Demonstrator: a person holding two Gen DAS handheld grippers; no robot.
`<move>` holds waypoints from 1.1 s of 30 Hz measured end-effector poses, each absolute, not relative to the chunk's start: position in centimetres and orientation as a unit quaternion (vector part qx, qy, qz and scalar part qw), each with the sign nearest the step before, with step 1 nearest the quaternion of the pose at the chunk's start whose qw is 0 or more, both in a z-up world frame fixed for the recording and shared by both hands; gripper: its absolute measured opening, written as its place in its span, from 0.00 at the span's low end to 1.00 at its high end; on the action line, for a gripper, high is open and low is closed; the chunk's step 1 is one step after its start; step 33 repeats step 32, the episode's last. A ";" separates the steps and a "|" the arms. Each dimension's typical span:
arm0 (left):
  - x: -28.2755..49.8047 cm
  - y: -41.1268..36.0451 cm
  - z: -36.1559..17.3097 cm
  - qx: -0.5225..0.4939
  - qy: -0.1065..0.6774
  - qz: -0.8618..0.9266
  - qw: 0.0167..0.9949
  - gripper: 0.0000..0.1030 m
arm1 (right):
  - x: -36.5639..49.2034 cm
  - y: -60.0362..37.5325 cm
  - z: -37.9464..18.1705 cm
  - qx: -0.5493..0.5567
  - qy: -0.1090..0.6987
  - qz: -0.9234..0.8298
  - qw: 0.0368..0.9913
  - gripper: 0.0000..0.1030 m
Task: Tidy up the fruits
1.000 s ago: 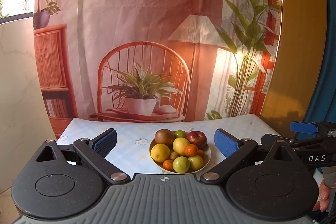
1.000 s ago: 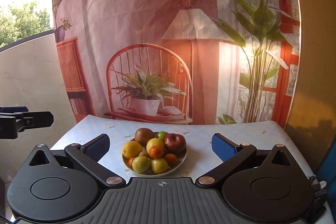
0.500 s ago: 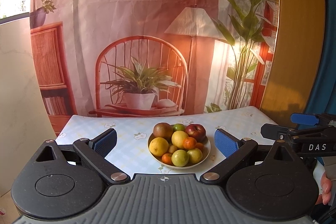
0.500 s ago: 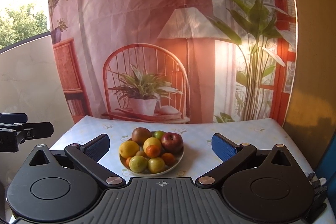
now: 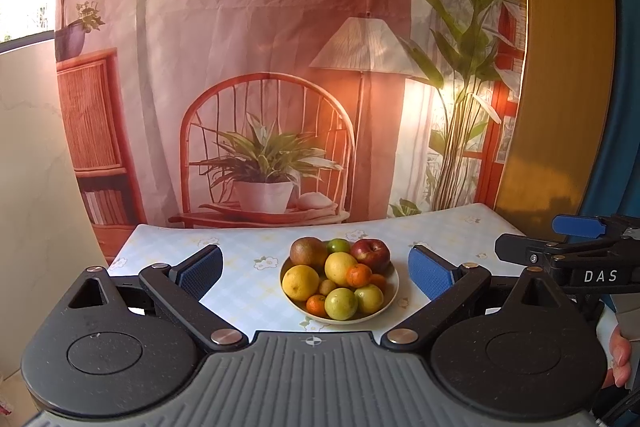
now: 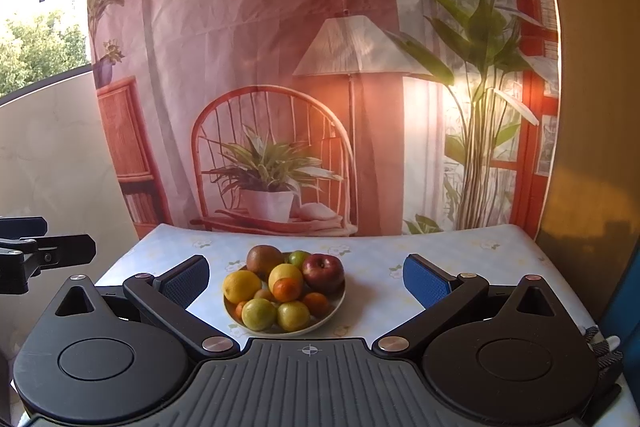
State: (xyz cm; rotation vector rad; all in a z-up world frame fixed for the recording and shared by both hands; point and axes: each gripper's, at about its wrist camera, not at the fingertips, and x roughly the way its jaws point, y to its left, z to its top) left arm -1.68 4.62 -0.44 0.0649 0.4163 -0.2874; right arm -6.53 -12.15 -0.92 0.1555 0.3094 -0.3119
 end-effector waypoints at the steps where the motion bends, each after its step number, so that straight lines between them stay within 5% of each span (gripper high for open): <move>1: -1.7 4.6 -0.4 0.033 0.205 -0.142 0.968 0.97 | -6.5 -12.1 -0.9 0.077 0.153 -0.155 0.973 1.00; 33: -1.7 4.2 -0.5 0.021 0.203 -0.163 0.965 0.97 | -6.4 -12.2 -0.9 0.078 0.154 -0.153 0.973 1.00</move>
